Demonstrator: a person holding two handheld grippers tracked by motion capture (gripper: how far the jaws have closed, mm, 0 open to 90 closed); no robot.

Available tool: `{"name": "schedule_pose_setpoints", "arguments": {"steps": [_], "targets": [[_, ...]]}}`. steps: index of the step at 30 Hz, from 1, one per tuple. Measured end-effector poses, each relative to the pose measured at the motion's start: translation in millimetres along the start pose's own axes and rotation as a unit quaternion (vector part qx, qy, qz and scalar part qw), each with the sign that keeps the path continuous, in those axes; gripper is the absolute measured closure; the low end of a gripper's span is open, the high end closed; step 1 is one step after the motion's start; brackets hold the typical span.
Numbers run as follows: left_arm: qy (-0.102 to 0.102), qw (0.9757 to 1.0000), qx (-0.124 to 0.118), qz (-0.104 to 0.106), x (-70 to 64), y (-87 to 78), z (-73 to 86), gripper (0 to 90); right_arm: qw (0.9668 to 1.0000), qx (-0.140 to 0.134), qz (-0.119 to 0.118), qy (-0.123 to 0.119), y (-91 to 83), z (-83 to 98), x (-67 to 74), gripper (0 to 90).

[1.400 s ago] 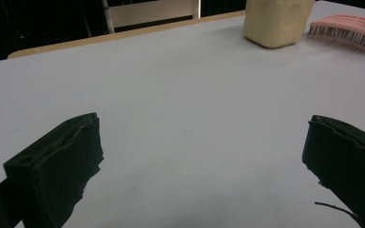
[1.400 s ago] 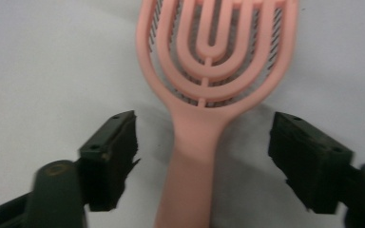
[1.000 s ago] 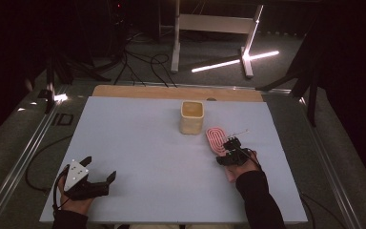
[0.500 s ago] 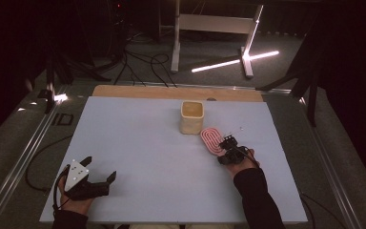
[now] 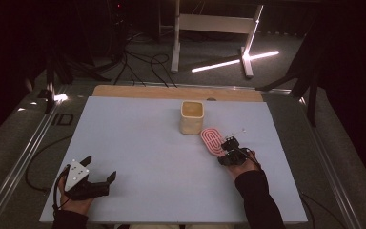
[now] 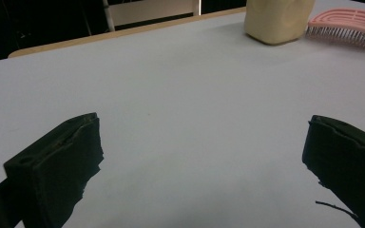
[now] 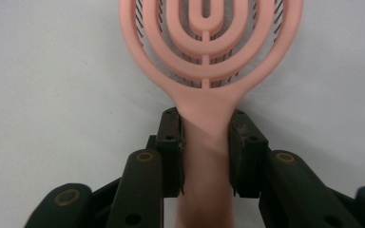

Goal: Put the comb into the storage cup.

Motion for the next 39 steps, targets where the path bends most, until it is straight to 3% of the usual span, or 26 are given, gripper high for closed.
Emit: {"name": "schedule_pose_setpoints", "arguments": {"steps": [8,19,39], "targets": [[0.002,1.0000,0.003,0.000,0.0,0.2,0.6,0.0,0.9998,-0.018,0.003,0.008,-4.5,-0.9,-4.1,69.9],[0.001,1.0000,0.005,0.000,-0.2,0.9,1.1,0.0,0.9975,-0.066,-0.004,0.024,-15.7,-2.6,-7.4,69.9],[0.001,1.0000,0.005,-0.001,-0.4,1.1,1.3,0.0,0.9889,-0.147,-0.018,0.017,-42.7,-11.1,1.5,69.9]]}}
Point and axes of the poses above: each handheld gripper's, and its own axes: y roughly forward along the jaws, z roughly out of its underside, x roughly to its left, the point moved 10 cm from there along y, roughly forward along the jaws, and after that the axes turned 10 degrees about z, right-handed, at the moved point
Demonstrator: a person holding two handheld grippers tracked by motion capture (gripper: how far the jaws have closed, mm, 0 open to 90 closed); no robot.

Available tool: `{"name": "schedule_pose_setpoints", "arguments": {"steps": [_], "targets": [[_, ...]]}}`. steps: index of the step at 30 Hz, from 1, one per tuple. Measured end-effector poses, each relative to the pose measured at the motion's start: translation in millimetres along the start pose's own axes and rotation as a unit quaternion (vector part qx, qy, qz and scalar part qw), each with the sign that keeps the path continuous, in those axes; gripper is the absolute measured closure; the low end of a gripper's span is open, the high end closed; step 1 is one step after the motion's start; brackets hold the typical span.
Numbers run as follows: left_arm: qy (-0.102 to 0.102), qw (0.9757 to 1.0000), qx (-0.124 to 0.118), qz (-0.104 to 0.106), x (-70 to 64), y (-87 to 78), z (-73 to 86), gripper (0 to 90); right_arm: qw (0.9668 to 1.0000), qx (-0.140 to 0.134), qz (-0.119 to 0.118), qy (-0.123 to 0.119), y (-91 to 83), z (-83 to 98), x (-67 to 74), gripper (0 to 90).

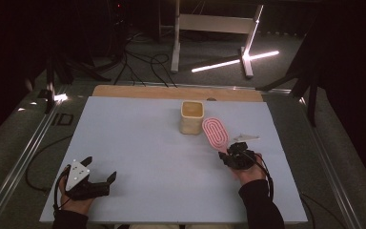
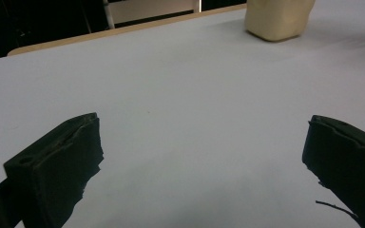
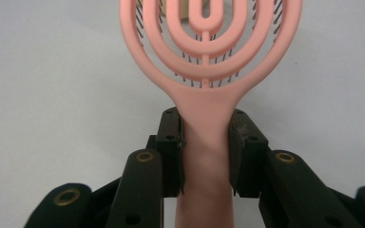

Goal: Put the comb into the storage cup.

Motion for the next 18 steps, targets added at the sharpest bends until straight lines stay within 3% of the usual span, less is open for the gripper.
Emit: {"name": "schedule_pose_setpoints", "arguments": {"steps": [11,18], "targets": [[0.006,1.0000,0.002,0.004,-2.0,0.2,-1.5,0.0,0.9995,-0.032,-0.004,0.001,-10.8,-5.8,2.7,69.9],[0.008,0.9999,-0.002,0.008,-4.8,-0.1,-4.1,0.0,0.9978,-0.059,-0.027,0.016,-15.4,-13.0,9.3,69.9]]}}
Point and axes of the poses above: each handheld gripper's, and its own axes: y roughly forward along the jaws, z roughly out of its underside, x roughly to its left, the point moved 10 cm from there along y, roughly forward along the jaws, and after that the axes turned 10 degrees about z, right-handed, at the moved point
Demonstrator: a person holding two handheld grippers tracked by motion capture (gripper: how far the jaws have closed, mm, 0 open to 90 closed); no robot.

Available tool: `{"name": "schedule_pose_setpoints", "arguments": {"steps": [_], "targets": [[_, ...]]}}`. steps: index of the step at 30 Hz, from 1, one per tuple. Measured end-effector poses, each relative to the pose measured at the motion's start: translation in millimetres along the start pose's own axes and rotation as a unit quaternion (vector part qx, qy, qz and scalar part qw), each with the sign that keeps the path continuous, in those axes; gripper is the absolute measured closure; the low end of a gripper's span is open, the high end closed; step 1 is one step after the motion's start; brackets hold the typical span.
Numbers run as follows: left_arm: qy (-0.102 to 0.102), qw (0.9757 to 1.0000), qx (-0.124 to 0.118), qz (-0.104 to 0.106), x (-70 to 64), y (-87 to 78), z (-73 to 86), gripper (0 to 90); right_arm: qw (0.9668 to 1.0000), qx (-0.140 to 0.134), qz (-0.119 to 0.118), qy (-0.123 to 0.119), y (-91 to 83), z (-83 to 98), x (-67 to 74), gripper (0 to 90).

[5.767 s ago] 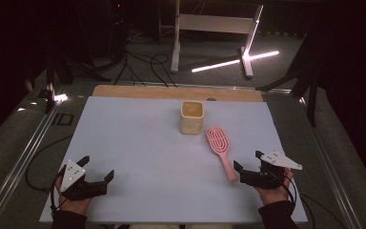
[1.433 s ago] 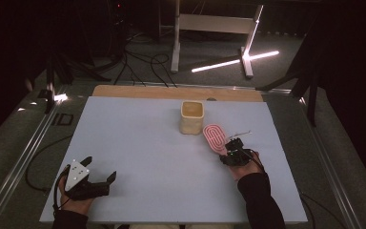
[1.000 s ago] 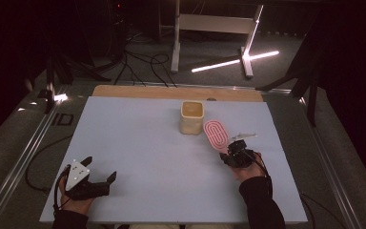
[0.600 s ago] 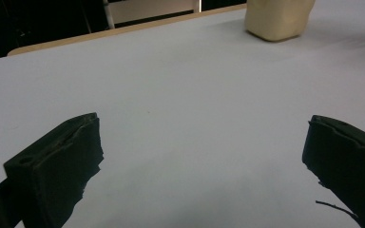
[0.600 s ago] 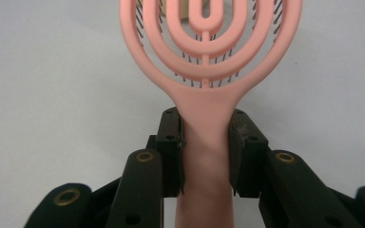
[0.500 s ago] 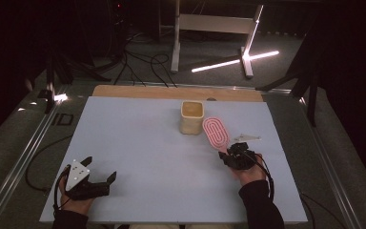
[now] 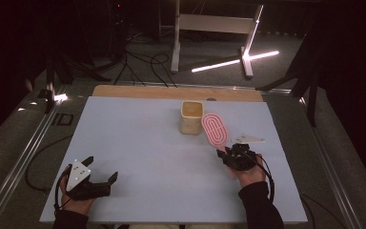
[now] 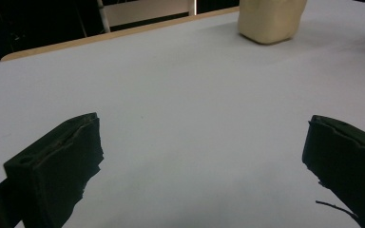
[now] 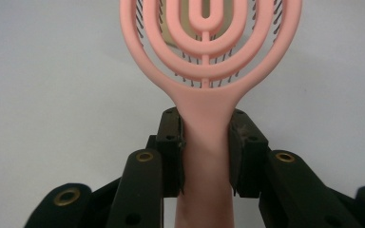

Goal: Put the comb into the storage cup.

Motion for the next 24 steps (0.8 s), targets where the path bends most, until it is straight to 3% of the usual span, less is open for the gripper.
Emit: {"name": "schedule_pose_setpoints", "arguments": {"steps": [6,13,24], "targets": [[-0.014,0.9998,-0.011,0.002,-0.4,-1.4,-3.7,0.0,0.9999,-0.012,-0.004,0.000,-3.3,-3.3,2.1,69.9],[-0.041,0.9988,-0.011,0.026,-4.4,3.6,-14.8,0.0,0.9996,-0.028,-0.001,-0.004,-6.1,-6.7,2.8,69.9],[-0.018,0.9983,0.003,0.056,-28.5,28.9,-39.4,0.0,0.9985,-0.051,-0.016,-0.008,-9.9,-12.6,12.4,69.8]]}}
Point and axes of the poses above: each handheld gripper's, and its own axes: y roughly forward along the jaws, z roughly out of its underside, x roughly to its left, the point moved 10 cm from there along y, roughly forward along the jaws, and after that the axes turned 10 degrees about z, right-handed, at the moved point
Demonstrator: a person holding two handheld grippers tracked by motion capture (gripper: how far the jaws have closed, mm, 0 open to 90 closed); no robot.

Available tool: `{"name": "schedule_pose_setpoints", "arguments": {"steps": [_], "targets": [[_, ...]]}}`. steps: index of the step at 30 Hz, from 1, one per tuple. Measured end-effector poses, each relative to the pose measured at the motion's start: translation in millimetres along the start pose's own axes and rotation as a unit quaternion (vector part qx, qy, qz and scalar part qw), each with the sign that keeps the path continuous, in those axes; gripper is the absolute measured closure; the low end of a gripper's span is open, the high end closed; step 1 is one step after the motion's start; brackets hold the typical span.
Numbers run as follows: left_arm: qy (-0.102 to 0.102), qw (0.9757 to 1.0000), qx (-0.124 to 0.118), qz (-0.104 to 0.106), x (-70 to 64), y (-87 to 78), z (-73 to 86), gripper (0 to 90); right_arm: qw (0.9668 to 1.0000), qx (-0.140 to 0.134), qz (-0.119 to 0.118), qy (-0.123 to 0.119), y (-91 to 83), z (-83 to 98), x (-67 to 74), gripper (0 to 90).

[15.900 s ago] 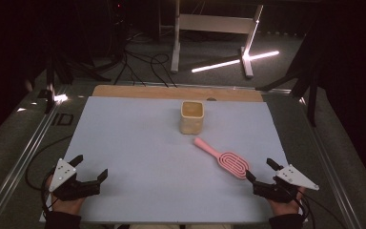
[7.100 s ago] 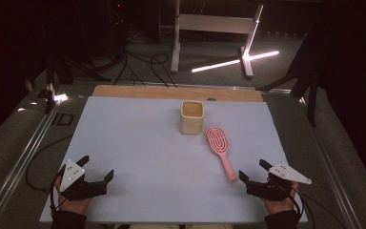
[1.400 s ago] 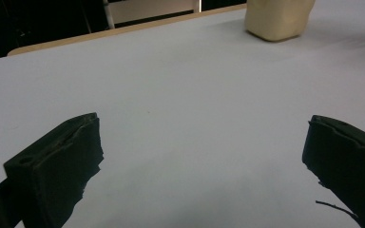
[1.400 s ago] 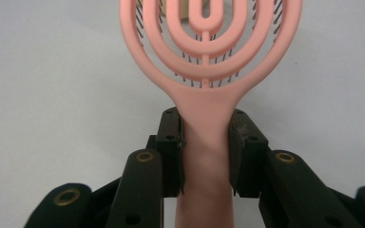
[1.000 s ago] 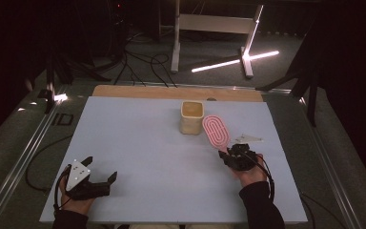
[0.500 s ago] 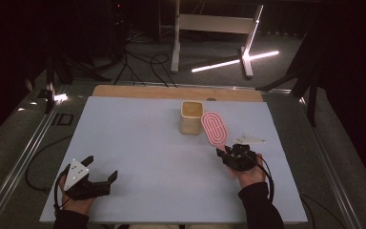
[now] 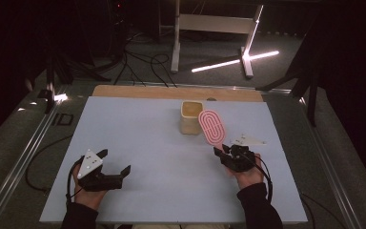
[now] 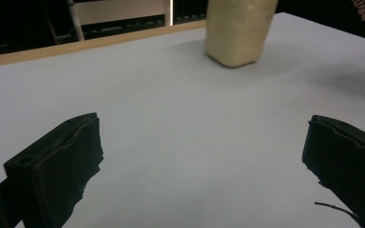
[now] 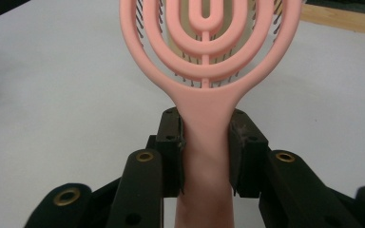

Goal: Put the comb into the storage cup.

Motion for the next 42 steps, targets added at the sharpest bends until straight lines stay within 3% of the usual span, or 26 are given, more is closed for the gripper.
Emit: {"name": "schedule_pose_setpoints", "arguments": {"steps": [10,16,22,31,42], "targets": [[-0.008,0.9997,-0.019,0.014,-1.0,14.8,-42.7,0.0,0.9999,-0.014,-0.002,0.004,-2.6,-3.5,0.3,69.8],[-0.009,0.9993,-0.024,0.028,-7.7,26.5,-59.9,0.0,0.9998,-0.018,-0.003,0.002,-3.2,-4.5,3.8,69.8],[0.002,0.9992,-0.016,0.037,-16.3,40.9,-68.5,0.0,0.9998,-0.020,-0.006,0.008,-2.9,-5.2,4.9,69.9],[-0.018,0.9979,-0.026,0.057,-27.6,58.2,-80.2,0.0,0.9996,-0.025,-0.005,0.012,-4.2,-6.1,5.4,69.8],[-0.008,0.9973,-0.006,0.073,-46.1,85.5,-86.1,0.0,0.9995,-0.028,-0.007,0.009,-1.8,-5.8,11.0,69.9]]}}
Point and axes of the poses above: each handheld gripper's, and its own axes: y roughly forward along the jaws, z roughly out of its underside, x roughly to its left, the point moved 10 cm from there along y, roughly forward along the jaws, and after that the axes turned 10 degrees about z, right-handed, at the moved point
